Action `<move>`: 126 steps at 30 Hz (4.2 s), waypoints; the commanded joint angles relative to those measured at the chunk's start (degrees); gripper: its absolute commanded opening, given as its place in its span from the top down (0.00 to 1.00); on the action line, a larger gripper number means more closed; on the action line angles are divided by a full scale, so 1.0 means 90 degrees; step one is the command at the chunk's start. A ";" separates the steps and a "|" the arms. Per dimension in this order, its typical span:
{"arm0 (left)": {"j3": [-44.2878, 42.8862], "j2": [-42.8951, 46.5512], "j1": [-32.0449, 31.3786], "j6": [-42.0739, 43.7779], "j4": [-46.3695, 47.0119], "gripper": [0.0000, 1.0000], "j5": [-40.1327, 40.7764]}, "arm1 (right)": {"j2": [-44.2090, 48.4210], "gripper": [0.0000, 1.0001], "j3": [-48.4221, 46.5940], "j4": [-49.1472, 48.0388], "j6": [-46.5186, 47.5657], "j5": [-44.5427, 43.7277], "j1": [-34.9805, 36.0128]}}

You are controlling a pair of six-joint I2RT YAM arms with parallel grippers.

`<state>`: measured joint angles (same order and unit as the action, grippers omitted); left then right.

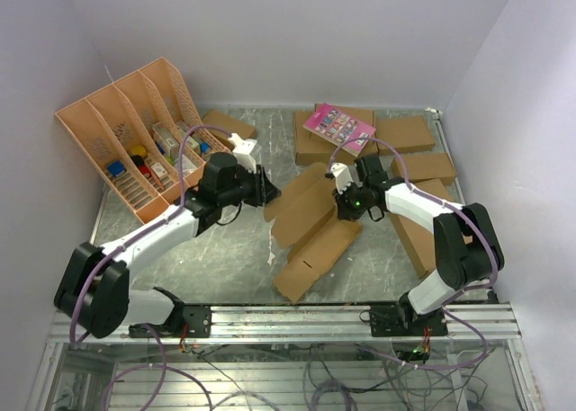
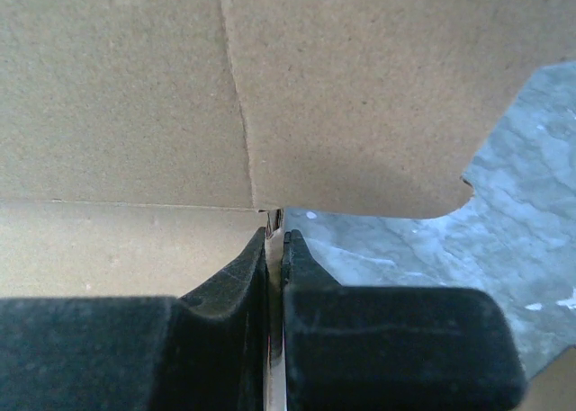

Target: Fold the paper box

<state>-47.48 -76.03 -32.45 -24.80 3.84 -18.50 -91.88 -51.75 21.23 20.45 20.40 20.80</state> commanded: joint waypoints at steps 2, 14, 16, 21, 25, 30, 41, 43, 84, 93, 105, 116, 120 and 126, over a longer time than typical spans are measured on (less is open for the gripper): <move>0.0983 0.1016 0.0052 -0.0329 0.1000 0.66 0.0670 | 0.0140 1.00 -0.0050 -0.0124 -0.0172 0.0055 -0.0141; 0.3473 0.2941 0.0056 -0.1232 0.1548 0.83 0.1412 | 0.0041 1.00 -0.0109 -0.0075 -0.0265 0.0093 -0.0187; 0.3728 0.2880 0.0042 -0.1375 0.1950 0.89 0.1130 | 0.0002 1.00 -0.0137 -0.0030 -0.0270 0.0163 -0.0235; 0.4105 0.2337 -0.0251 -0.1500 0.3035 0.90 0.0950 | -0.0027 1.00 -0.0143 -0.0042 -0.0337 0.0236 -0.0248; 0.4226 0.1754 -0.0681 -0.1391 0.4124 0.89 0.1179 | -0.0028 1.00 -0.0130 -0.0052 -0.0384 0.0311 -0.0295; 0.3980 0.0771 -0.1378 -0.1223 0.5195 0.90 0.1419 | -0.0072 1.00 -0.0120 -0.0064 -0.0445 0.0390 -0.0344; 0.3948 -0.0524 -0.2264 -0.0938 0.6837 0.90 0.1391 | -0.0115 1.00 -0.0129 -0.0026 -0.0481 0.0461 -0.0400; 0.3922 -0.0620 -0.2348 -0.0834 0.6881 0.88 0.1493 | -0.0115 1.00 -0.0138 -0.0023 -0.0485 0.0497 -0.0399; 0.4315 -0.1976 -0.2460 0.1532 1.0579 0.60 0.1494 | -0.0341 1.00 -0.0300 0.0458 -0.0194 0.2128 -0.0440; 0.4613 -0.1634 -0.2460 0.1721 1.0570 0.47 0.1351 | -0.0013 1.00 -0.0257 0.0486 -0.0057 0.2509 -0.0470; 0.4828 0.0198 -0.2423 0.2090 0.9262 0.36 0.1228 | 0.0530 1.00 -0.0149 0.0515 0.0311 0.3084 -0.0475; 0.4390 0.4656 -0.2043 0.1959 0.3579 0.13 0.0852 | 0.0678 1.00 -0.0222 0.0642 0.0492 0.3099 -0.0652; 0.4411 0.4814 -0.2018 0.1496 0.3460 0.11 0.0993 | 0.0771 1.00 -0.0208 0.0690 0.0552 0.3253 -0.0740; 0.4035 0.3482 -0.1978 0.1402 0.4034 0.19 -0.0045 | 0.0804 1.00 -0.0212 0.0763 0.0663 0.3407 -0.0785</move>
<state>-7.49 -38.83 -50.74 -11.16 39.51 -12.95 -85.78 -53.56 27.09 25.06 48.93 14.15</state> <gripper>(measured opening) 0.833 0.031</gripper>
